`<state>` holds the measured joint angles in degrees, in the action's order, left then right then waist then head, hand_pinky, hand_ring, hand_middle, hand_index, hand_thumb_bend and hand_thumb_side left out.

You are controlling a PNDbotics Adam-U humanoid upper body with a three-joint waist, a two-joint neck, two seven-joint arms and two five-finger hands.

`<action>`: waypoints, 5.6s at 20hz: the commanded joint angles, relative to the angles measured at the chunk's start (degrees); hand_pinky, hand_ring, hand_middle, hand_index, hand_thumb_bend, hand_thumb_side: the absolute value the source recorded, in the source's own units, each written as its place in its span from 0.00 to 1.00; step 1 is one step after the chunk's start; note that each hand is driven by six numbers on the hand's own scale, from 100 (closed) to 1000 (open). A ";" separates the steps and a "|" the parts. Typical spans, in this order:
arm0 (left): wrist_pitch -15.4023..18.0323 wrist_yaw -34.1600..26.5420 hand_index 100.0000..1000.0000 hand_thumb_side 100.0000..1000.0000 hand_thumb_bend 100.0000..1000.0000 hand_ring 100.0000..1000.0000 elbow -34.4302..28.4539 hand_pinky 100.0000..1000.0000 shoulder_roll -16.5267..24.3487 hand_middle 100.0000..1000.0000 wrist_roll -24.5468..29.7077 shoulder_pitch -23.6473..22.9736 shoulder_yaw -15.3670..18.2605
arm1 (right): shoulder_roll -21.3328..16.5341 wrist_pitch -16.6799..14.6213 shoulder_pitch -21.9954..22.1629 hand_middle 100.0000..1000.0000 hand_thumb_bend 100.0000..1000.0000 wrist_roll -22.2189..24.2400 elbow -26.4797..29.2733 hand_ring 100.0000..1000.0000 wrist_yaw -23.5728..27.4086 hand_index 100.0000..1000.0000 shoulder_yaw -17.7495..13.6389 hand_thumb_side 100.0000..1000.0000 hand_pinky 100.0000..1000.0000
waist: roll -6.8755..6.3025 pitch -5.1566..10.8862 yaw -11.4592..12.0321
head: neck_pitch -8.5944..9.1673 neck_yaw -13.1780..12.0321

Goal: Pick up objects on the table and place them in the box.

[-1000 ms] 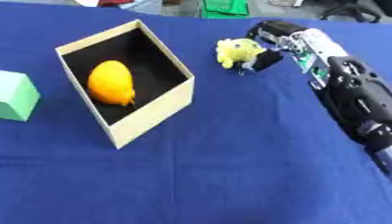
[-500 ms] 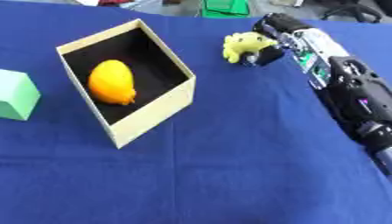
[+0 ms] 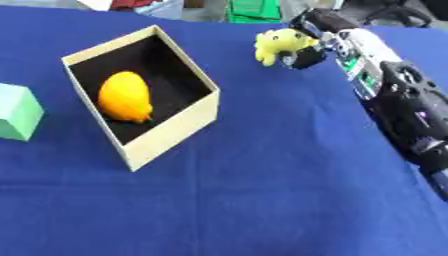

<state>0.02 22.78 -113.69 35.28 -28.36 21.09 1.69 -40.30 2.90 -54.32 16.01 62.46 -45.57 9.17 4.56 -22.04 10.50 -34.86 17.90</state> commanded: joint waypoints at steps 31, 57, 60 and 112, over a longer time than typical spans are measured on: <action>0.36 -0.49 0.77 1.00 0.04 0.66 -0.90 0.47 1.59 0.67 -0.25 0.14 0.69 | -1.16 7.56 -1.83 0.43 0.00 9.47 30.82 0.80 20.20 0.59 4.75 0.27 0.79 | -0.69 3.22 -0.36 | -1.38 0.12; 0.90 -1.49 0.76 1.00 0.05 0.65 -0.90 0.46 1.32 0.66 -0.48 1.82 0.26 | 11.90 6.11 -8.36 0.45 0.00 16.25 24.25 0.81 21.64 0.62 12.05 0.45 0.80 | 0.58 3.34 1.83 | -2.03 2.22; 0.89 -1.53 0.76 1.00 0.05 0.65 -0.90 0.46 1.29 0.66 -0.50 1.84 0.24 | 12.64 5.78 -8.50 0.45 0.00 16.73 23.82 0.81 20.95 0.62 12.48 0.45 0.80 | 0.62 3.34 1.86 | -2.04 2.25; -1.61 -0.53 0.76 1.00 0.08 0.65 -0.90 0.46 1.71 0.67 -2.34 -1.54 1.83 | 0.70 3.60 14.00 0.80 0.00 3.54 51.78 0.92 35.57 0.93 -15.03 0.86 0.88 | -2.05 5.00 -3.87 | -5.52 -7.22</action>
<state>-1.32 21.90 -113.69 35.28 -30.55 19.24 2.58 -37.52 6.61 -39.82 20.64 112.30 -11.27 -4.12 2.64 -18.27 6.60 -40.30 11.15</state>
